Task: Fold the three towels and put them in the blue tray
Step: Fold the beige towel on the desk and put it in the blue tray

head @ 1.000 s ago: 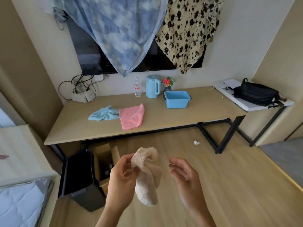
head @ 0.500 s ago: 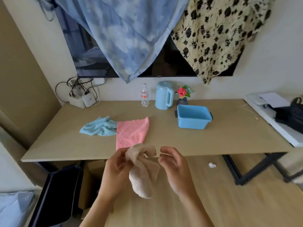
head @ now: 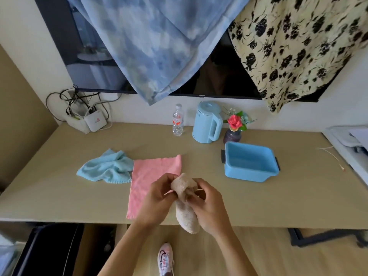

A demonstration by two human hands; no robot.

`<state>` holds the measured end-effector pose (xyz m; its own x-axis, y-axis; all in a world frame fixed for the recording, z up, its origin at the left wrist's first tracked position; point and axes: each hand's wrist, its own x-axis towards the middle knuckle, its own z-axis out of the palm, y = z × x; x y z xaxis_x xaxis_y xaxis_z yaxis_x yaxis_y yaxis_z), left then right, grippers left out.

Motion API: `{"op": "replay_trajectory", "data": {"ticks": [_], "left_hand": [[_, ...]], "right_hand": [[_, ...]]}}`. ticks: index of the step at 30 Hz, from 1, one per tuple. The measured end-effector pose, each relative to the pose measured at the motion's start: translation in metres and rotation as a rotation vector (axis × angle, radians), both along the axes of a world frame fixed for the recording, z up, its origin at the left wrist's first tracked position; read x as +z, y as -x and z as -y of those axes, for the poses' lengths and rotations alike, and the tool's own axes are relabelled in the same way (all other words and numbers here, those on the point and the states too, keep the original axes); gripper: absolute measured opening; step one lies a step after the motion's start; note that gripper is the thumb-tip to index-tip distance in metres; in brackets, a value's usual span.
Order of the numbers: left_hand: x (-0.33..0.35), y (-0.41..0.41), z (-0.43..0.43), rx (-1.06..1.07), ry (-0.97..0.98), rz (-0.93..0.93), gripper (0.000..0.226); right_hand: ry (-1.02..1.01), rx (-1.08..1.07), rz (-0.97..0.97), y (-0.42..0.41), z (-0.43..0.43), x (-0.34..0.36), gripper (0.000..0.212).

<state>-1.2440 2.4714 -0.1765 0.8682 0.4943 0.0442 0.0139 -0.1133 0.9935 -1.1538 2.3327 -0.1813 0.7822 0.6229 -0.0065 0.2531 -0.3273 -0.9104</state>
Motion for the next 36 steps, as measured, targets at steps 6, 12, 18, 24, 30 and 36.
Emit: {"op": "replay_trajectory", "data": {"ticks": [6, 12, 18, 24, 30, 36], "left_hand": [[-0.089, -0.082, -0.056, 0.062, -0.002, -0.192, 0.038], [-0.190, -0.106, -0.084, -0.413, -0.534, -0.802, 0.068], [-0.227, -0.101, -0.107, -0.559, -0.695, -1.030, 0.082], [-0.238, -0.086, -0.151, -0.366, -0.776, -1.112, 0.090], [-0.216, -0.089, -0.207, -0.106, -0.804, -1.226, 0.092], [-0.138, -0.150, -0.176, 0.029, -0.312, -0.612, 0.050]], "right_hand": [[0.142, -0.207, 0.026, -0.071, -0.047, -0.025, 0.008], [0.192, -0.286, -0.039, -0.112, -0.076, -0.042, 0.011], [0.257, -0.203, -0.077, -0.140, -0.094, -0.057, 0.012], [0.257, -0.109, -0.110, -0.164, -0.111, -0.060, 0.011], [0.240, -0.022, -0.102, -0.186, -0.121, -0.066, 0.016], [0.102, 0.094, -0.193, -0.197, -0.129, -0.056, 0.015]]}}
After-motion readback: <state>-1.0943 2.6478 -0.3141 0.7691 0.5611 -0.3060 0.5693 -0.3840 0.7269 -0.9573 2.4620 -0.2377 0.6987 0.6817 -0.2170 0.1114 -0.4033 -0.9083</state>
